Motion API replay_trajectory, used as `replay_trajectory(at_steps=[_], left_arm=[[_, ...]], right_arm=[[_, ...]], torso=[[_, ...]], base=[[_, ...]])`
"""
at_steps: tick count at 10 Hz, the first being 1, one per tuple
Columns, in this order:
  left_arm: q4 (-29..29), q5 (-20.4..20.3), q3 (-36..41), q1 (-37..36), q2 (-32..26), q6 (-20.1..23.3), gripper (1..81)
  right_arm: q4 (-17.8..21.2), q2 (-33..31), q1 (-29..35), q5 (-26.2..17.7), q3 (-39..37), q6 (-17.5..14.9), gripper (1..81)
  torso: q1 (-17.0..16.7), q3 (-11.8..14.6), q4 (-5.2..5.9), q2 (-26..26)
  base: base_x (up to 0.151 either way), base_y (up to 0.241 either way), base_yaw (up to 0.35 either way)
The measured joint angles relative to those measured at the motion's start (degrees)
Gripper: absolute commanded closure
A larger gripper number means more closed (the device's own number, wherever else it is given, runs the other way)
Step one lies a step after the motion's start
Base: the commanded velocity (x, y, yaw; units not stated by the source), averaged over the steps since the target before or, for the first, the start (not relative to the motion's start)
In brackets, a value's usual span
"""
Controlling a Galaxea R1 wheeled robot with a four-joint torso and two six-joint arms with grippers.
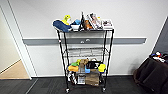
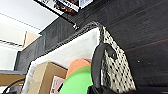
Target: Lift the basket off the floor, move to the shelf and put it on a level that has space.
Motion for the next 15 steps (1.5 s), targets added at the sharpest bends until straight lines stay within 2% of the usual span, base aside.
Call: replay_trajectory(at_steps=[8, 15], left_arm=[[0.00, 0.35, 6.11, -2.05, -3.50, -0.44, 81.1], [0.00, 0.52, 9.03, -2.84, -5.08, -0.46, 81.1]], right_arm=[[0.13, -4.39, 2.02, -0.27, 8.02, 0.00, 81.1], [0.24, -6.49, 2.68, -0.51, 11.45, 0.00, 81.1]], torso=[[0.00, 0.00, 0.00, 0.00], [0.02, 0.00, 0.00, 0.00]], base=[[0.120, 0.000, 0.000], [0.120, 0.000, 0.000]])
